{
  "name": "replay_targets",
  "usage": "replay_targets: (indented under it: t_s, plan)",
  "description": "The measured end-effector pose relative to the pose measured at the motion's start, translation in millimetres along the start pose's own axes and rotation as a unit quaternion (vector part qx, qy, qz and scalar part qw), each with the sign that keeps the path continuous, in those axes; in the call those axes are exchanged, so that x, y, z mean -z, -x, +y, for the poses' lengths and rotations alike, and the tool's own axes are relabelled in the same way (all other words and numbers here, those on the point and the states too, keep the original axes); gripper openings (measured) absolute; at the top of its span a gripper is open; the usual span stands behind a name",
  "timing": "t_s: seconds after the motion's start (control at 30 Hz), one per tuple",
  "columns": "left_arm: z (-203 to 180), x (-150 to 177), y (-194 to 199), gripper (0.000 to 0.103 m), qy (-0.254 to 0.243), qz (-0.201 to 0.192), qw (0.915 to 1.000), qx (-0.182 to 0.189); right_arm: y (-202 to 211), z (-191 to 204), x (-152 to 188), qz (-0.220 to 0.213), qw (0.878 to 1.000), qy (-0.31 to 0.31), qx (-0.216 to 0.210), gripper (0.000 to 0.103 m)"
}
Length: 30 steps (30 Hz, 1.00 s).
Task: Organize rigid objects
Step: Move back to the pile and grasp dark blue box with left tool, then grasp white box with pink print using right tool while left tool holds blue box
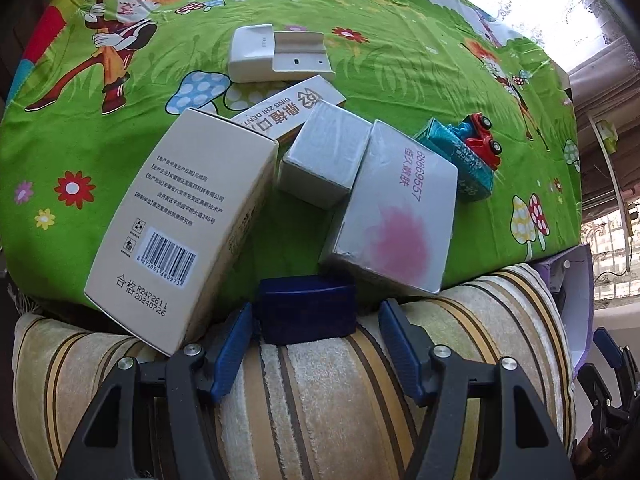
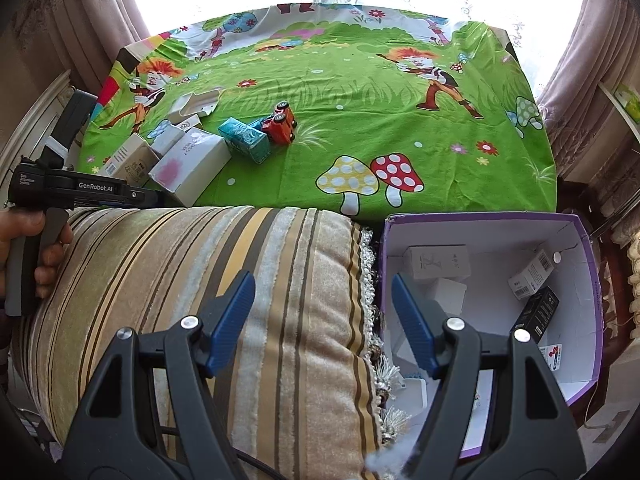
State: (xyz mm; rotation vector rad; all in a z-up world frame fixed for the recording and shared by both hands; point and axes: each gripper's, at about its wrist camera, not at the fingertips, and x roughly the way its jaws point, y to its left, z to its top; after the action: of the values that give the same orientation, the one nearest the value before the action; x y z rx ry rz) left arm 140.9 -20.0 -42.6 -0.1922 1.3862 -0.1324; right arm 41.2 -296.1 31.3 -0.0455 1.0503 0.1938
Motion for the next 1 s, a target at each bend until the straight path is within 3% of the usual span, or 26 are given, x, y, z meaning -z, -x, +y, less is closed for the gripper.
replay_targets:
  t_s: [0.07, 0.13, 0.4, 0.6, 0.8, 1.0]
  plan:
    - [-0.3, -0.7, -4.4, 0.063, -0.002, 0.005, 1.0000, 0.001, -0.9, 3.9, -2.7, -0.001, 1.000, 0.005, -0.001, 0.074]
    - [-0.3, -1.6, -6.4, 0.052, -0.004, 0.006, 1.0000, 0.001, -1.9, 8.1, -5.6, -0.001, 1.000, 0.008, -0.001, 0.074]
    - [0.6, 7.6, 18.0, 0.052, -0.002, -0.046, 0.9981, 0.040, -8.3, 30.5, -22.0, 0.001, 1.000, 0.011, -0.018, 0.074]
    - [10.5, 24.7, 49.9, 0.052, 0.006, -0.103, 0.9912, 0.083, -21.3, 53.6, -36.8, 0.010, 1.000, 0.010, -0.028, 0.076]
    - [36.3, 36.8, 77.3, 0.052, 0.037, -0.161, 0.9822, 0.089, -40.1, 73.4, -55.4, 0.024, 0.999, -0.024, -0.033, 0.085]
    - [56.4, 39.4, 84.0, 0.052, 0.067, -0.185, 0.9754, 0.100, -65.1, 108.8, -69.9, 0.050, 0.997, -0.020, -0.048, 0.087]
